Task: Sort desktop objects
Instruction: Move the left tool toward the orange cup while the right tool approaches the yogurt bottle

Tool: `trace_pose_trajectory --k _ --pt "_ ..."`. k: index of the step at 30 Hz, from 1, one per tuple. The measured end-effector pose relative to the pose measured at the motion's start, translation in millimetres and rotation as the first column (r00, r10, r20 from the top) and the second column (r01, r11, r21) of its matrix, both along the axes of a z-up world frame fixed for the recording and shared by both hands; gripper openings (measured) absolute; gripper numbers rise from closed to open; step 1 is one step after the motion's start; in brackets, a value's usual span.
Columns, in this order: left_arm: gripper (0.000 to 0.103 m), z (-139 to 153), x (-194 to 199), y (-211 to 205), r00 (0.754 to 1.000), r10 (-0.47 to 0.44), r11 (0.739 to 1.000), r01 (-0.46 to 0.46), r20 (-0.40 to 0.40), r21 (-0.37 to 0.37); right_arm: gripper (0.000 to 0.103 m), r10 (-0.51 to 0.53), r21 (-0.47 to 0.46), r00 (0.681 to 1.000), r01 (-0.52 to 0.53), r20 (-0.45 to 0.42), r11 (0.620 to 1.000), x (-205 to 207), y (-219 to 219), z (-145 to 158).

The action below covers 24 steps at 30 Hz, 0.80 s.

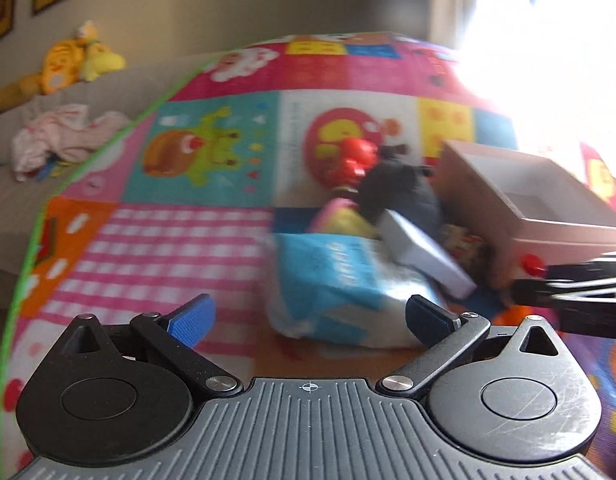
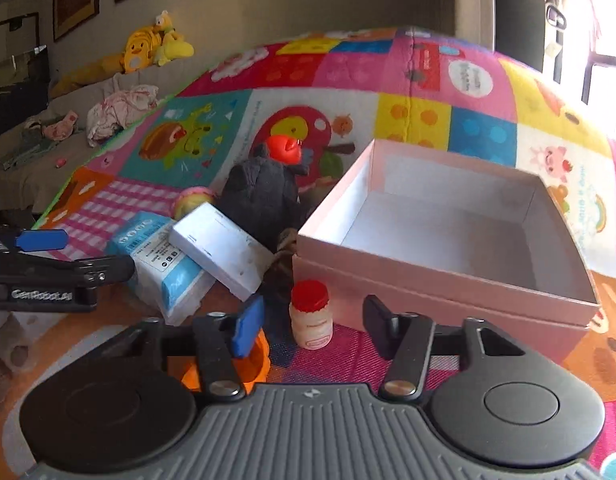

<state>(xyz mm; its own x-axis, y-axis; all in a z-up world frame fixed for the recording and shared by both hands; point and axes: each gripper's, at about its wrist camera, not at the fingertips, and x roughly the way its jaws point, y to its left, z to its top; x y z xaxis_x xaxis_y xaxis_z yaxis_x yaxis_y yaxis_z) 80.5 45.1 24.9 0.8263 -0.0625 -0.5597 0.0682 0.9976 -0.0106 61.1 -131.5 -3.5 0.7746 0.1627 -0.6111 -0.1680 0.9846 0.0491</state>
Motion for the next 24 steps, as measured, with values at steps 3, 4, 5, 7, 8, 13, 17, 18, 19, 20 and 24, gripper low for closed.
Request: trace_pose_trajectory --k 3,4,5,7,8,13,17,18,19,20,24 --pt "0.103 -1.3 -7.9 -12.3 0.993 -0.117 0.991 0.115 -0.028 -0.06 0.025 -0.006 0.016 0.999 0.007 -0.032 1.0 2.9 -5.4 -9.7" --pt "0.103 0.0 -10.5 -18.0 0.988 -0.154 0.986 0.152 -0.032 -0.072 0.025 -0.013 0.013 1.0 0.014 -0.022 1.0 -1.1 -8.6 -8.0" --pt "0.103 1.6 -13.6 -24.4 0.982 -0.188 0.98 0.185 -0.032 -0.077 0.025 -0.018 0.008 1.0 0.018 -0.011 1.0 -6.1 -12.5 -5.1" --pt "0.103 5.0 -19.8 -38.1 0.97 -0.244 0.967 0.241 -0.02 -0.081 0.025 -0.024 0.011 1.0 0.024 0.008 1.0 -20.7 -23.2 0.8" --pt "0.103 5.6 -23.2 -44.7 0.964 -0.264 0.961 0.262 -0.011 -0.085 0.025 -0.025 0.017 1.0 0.025 0.013 1.0 -29.7 -30.5 3.3" --pt "0.103 -3.5 -28.0 -80.6 0.95 -0.312 0.95 0.312 -0.016 -0.013 0.03 -0.097 0.076 0.994 0.093 0.054 0.993 -74.5 -61.2 -5.9" --pt "0.103 -9.7 -18.6 -86.6 0.958 -0.281 0.959 0.282 -0.059 -0.004 0.067 -0.221 0.138 0.961 0.199 0.166 0.97 -95.7 -76.5 -0.9" --pt "0.103 -9.7 -17.3 -86.0 0.96 -0.272 0.962 0.272 -0.063 -0.005 0.077 -0.233 0.139 0.956 0.211 0.177 0.968 -96.4 -77.2 -0.5" --pt "0.103 -8.9 -18.0 -84.7 0.963 -0.264 0.964 0.265 -0.059 -0.005 0.077 -0.233 0.134 0.956 0.212 0.176 0.968 -96.4 -76.8 -1.2" --pt "0.103 -7.8 -20.7 -83.2 0.965 -0.259 0.966 0.26 -0.05 -0.003 0.077 -0.227 0.127 0.958 0.207 0.174 0.97 -94.8 -76.2 -0.9" --pt "0.103 -9.6 -35.0 -69.9 0.969 -0.245 0.968 0.243 -0.025 -0.057 0.077 -0.222 0.093 0.959 0.208 0.177 0.974 -96.1 -71.3 -0.8"
